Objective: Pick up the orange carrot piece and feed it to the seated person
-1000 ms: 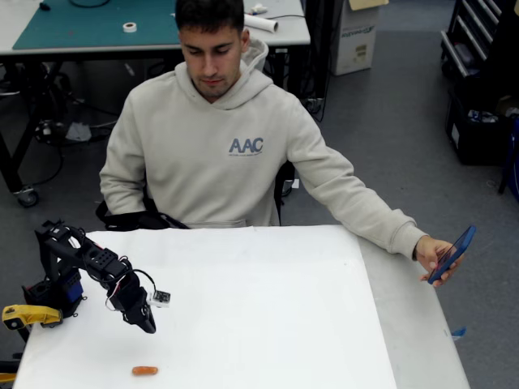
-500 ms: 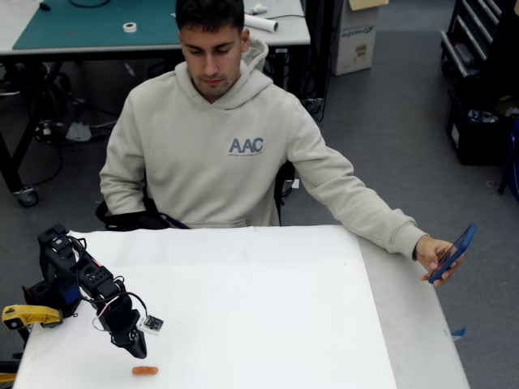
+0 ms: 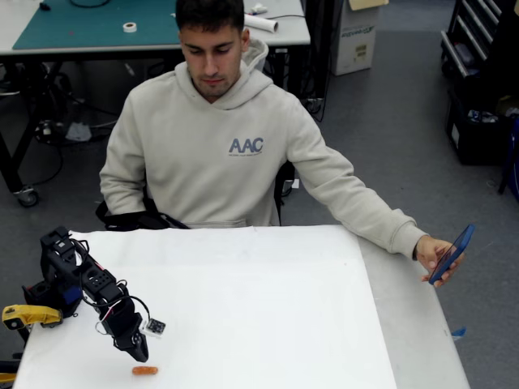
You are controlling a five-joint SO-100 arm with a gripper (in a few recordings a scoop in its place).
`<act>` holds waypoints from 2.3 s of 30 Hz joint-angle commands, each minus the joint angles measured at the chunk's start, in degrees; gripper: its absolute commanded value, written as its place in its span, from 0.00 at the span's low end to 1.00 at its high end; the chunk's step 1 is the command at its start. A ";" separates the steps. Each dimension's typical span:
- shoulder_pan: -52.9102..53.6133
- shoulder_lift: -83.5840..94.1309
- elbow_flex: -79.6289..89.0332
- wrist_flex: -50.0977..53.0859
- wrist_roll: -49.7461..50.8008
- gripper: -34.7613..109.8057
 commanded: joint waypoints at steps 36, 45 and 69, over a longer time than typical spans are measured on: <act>1.49 -8.44 -4.48 0.18 -0.88 0.39; 1.58 -8.44 -4.48 0.18 -0.97 0.23; -2.37 -7.56 -28.21 0.26 -1.05 0.22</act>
